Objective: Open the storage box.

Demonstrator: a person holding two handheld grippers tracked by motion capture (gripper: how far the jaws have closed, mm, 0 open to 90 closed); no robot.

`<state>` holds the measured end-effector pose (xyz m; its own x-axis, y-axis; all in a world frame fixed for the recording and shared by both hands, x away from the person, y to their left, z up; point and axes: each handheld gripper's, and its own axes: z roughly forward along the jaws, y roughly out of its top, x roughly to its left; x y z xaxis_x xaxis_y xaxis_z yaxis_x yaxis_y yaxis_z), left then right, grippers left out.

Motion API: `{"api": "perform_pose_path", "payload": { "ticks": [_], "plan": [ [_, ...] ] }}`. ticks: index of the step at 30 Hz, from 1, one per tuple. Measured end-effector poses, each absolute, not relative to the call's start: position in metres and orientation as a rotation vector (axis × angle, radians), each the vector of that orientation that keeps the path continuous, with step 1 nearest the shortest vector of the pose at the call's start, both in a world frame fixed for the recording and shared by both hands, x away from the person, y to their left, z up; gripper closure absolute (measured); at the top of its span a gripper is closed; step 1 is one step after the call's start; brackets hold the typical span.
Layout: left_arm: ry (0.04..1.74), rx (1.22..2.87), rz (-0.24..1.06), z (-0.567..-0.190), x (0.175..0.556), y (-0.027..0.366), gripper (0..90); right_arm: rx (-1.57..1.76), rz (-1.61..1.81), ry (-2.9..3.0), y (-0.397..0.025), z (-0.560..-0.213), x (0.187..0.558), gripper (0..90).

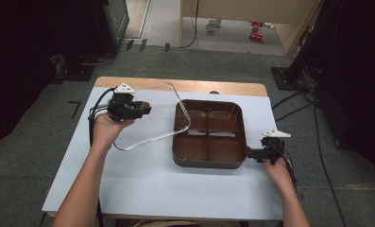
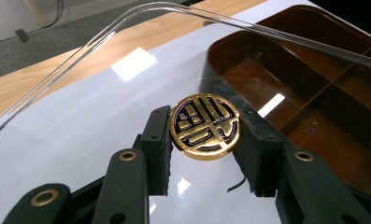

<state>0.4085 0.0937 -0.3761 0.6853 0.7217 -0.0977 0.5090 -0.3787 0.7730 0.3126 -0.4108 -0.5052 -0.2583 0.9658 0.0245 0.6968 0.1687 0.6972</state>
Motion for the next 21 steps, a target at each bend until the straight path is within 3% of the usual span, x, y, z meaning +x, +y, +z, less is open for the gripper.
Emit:
{"api": "perform_pose_path", "payload": {
  "ticks": [21],
  "plan": [
    [1.162,2.050,0.402,-0.418,0.432,0.151,59.0,1.571,0.845,2.023,-0.411,-0.505,0.313,0.0]
  ]
}}
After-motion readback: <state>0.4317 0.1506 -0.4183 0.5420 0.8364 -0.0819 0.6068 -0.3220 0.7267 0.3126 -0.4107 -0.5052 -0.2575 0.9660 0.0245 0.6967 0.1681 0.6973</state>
